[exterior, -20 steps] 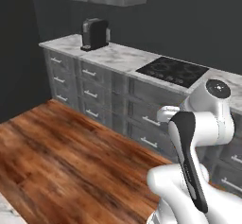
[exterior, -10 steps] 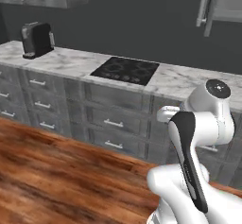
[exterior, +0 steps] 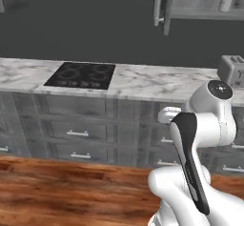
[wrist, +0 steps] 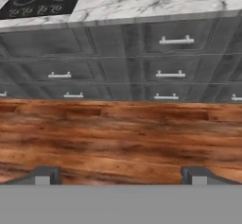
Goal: Locate and retrieve the dish brush and soap dispenser from the cabinet. Place them next to the sink.
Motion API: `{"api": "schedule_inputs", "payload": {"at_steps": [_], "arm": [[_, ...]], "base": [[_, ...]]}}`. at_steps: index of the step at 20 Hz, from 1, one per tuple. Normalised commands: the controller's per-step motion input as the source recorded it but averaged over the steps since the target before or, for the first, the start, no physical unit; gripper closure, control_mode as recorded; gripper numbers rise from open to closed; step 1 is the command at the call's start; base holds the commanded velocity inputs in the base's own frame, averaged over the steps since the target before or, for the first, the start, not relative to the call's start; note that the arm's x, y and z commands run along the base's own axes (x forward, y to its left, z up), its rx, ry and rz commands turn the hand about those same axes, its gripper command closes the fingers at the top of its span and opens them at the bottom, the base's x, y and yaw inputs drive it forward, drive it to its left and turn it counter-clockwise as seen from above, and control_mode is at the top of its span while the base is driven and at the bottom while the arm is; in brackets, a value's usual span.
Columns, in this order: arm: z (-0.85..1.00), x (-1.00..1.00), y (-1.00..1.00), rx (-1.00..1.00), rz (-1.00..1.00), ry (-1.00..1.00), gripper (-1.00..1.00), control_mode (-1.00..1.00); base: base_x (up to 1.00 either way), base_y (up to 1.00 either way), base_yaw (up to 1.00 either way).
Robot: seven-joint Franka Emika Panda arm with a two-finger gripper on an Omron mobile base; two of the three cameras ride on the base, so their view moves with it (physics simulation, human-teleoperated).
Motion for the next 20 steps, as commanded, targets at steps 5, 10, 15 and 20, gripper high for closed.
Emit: {"api": "schedule_inputs", "payload": {"at_steps": [5,10,15,20], "arm": [[0.0,0.0,0.0,0.0,0.0,0.0,-1.0,1.0],[0.0,0.0,0.0,0.0,0.0,0.0,-1.0,1.0],[0.0,0.0,0.0,0.0,0.0,0.0,-1.0,1.0],[0.0,0.0,0.0,0.0,0.0,0.0,-1.0,1.0]], "base": [[0.01,-0.26,-0.43],[0.16,-0.33,-0.36],[0.36,-0.45,0.02],[0.6,-0.65,0.08]]}}
